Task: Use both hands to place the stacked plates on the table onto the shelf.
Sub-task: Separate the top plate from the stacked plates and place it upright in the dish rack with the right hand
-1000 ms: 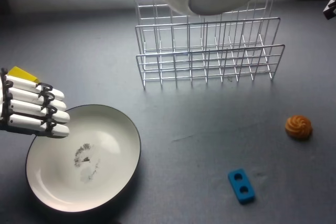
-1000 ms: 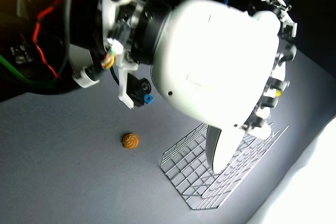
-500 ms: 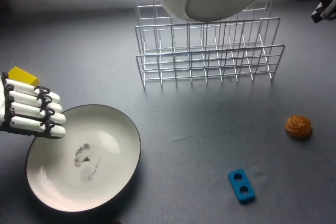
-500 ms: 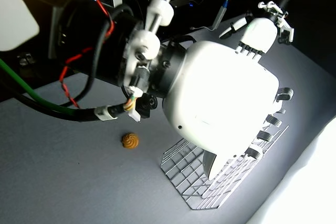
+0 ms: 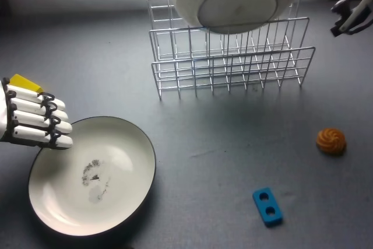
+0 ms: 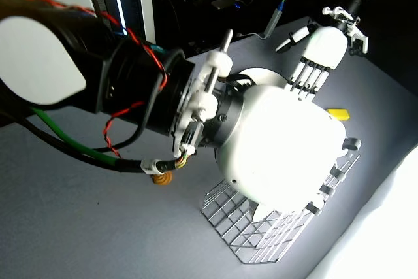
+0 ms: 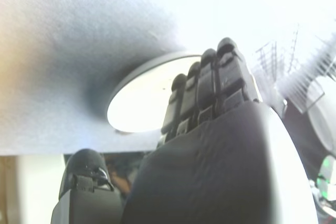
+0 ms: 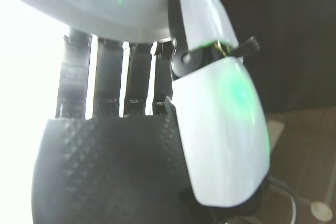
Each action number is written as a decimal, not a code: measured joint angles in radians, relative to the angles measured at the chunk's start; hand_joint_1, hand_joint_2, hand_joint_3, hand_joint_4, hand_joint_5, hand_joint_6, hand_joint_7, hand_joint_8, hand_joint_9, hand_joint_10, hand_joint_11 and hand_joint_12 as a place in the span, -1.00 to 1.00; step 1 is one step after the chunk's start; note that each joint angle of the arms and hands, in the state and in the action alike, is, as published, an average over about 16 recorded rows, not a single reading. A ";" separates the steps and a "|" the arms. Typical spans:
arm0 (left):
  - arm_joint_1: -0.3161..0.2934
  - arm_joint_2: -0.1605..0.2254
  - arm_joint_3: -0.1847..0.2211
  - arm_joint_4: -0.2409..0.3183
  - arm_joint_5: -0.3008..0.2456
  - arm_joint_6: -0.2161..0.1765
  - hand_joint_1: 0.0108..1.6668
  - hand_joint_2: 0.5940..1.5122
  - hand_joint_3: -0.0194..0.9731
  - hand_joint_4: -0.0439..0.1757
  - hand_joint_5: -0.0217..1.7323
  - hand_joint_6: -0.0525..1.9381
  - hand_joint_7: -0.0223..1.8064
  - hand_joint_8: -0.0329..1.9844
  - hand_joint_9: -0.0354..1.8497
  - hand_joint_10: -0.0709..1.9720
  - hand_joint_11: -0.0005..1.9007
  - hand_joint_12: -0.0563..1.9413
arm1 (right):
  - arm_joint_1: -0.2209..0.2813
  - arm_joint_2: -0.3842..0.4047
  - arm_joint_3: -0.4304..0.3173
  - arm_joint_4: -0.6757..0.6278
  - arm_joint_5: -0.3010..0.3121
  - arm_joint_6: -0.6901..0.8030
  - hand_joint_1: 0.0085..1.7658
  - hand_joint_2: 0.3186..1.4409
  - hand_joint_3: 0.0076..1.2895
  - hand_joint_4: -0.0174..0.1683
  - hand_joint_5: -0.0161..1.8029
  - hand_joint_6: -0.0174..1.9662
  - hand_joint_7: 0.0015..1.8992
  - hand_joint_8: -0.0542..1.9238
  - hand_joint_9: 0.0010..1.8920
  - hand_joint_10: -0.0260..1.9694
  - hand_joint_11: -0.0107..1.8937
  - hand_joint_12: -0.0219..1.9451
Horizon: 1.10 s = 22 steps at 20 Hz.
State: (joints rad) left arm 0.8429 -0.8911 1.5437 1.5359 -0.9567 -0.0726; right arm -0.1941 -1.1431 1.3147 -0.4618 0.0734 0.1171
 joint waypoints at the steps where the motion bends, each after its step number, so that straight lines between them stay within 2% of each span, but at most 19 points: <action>1: 0.000 -0.001 0.001 0.000 0.001 0.000 -1.00 -0.03 -0.96 -0.61 -0.95 -0.93 -0.96 -0.98 -0.94 -0.93 -0.98 -0.94 | -0.009 -0.005 0.006 0.013 0.006 -0.010 0.49 0.34 -0.99 -0.92 -0.06 -0.15 0.04 0.06 -0.01 0.36 -0.30 0.64; 13: 0.005 -0.005 0.007 -0.002 0.007 0.004 -0.99 -0.03 -0.96 -0.61 -0.96 -0.93 -0.96 -0.98 -0.94 -0.93 -0.98 -0.94 | -0.090 -0.034 0.044 0.140 0.049 -0.127 0.51 0.36 -0.99 -0.92 -0.13 0.01 -0.05 0.18 -0.11 0.47 -0.38 0.59; 16: 0.006 -0.005 0.008 -0.003 0.008 0.005 -0.99 -0.03 -0.96 -0.61 -0.96 -0.93 -0.96 -0.98 -0.94 -0.93 -0.98 -0.94 | -0.104 -0.035 0.053 0.162 0.055 -0.144 0.50 0.38 -0.99 -0.92 -0.15 0.05 -0.06 0.19 -0.13 0.42 -0.40 0.59; 19: 0.007 -0.005 0.009 -0.003 0.008 0.005 -0.99 -0.02 -0.96 -0.61 -0.96 -0.93 -0.96 -0.98 -0.94 -0.93 -0.98 -0.94 | -0.115 -0.036 0.063 0.170 0.062 -0.146 0.47 0.40 -0.99 -0.92 -0.17 0.02 -0.08 0.05 -0.15 0.28 -0.43 0.56; 22: 0.008 -0.005 0.010 -0.004 0.006 0.006 -0.99 -0.02 -0.96 -0.61 -0.96 -0.93 -0.96 -0.98 -0.94 -0.93 -0.98 -0.94 | -0.124 -0.036 0.072 0.178 0.073 -0.146 0.44 0.43 -0.99 -0.91 -0.17 -0.16 -0.08 -0.12 -0.17 0.12 -0.46 0.52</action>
State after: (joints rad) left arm 0.8505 -0.8961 1.5537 1.5316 -0.9502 -0.0669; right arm -0.3183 -1.1795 1.3866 -0.2838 0.1469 -0.0287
